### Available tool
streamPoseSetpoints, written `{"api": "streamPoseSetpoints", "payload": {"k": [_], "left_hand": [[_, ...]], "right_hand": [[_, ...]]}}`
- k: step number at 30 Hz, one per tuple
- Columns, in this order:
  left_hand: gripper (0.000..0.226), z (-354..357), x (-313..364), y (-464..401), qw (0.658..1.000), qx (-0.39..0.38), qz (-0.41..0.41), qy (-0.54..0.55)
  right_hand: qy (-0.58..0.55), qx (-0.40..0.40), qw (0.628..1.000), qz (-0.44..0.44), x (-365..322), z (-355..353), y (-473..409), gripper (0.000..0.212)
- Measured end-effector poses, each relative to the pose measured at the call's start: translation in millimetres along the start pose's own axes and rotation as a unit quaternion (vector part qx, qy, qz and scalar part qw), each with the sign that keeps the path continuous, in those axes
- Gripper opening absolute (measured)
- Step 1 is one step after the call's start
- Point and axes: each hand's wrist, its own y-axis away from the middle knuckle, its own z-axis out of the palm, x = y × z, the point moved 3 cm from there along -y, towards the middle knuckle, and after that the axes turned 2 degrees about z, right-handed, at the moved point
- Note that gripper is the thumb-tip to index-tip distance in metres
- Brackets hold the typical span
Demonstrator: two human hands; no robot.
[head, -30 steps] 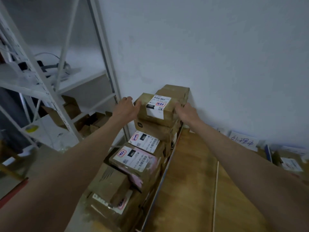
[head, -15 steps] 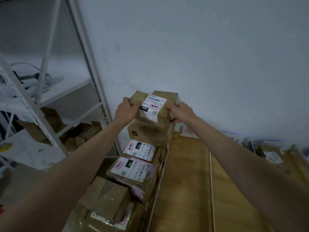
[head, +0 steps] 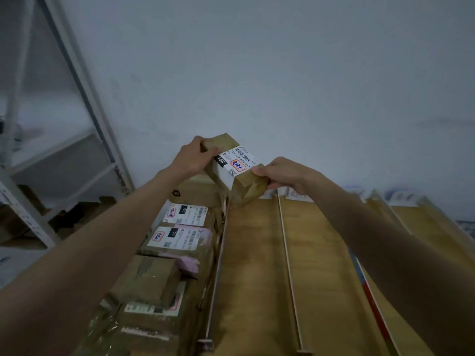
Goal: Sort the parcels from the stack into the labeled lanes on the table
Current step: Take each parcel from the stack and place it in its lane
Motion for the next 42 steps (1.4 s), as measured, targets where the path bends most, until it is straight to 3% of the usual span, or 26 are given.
{"api": "streamPoseSetpoints", "payload": {"k": [2,7,11,19,27,36,42], "left_hand": [[0.039,16,13,14,0.999,0.007,0.035,-0.032],[0.067,72,14,56,0.99,-0.094,0.035,-0.103],[0.059,120,12,95,0.968,-0.149,0.072,-0.188],[0.053,194,1,140,0.926,-0.211,0.088,-0.3],[0.055,258,20,83,0.915,-0.207,0.072,-0.339],[0.052,349,16,19,0.927,-0.21,0.035,-0.31],[0.05,379,-15,-14,0.924,-0.207,0.026,-0.321]], "right_hand": [[-0.003,0.036,0.999,0.025,21,-12,21,0.044],[-0.06,0.129,0.984,0.104,92,-31,76,0.038],[-0.123,0.177,0.963,0.159,153,-34,110,0.034],[-0.198,0.184,0.935,0.229,249,-33,134,0.039],[-0.226,0.177,0.926,0.245,300,-71,81,0.039],[-0.229,0.13,0.921,0.287,352,-116,-17,0.04],[-0.16,0.128,0.935,0.289,369,-114,-81,0.037]]}}
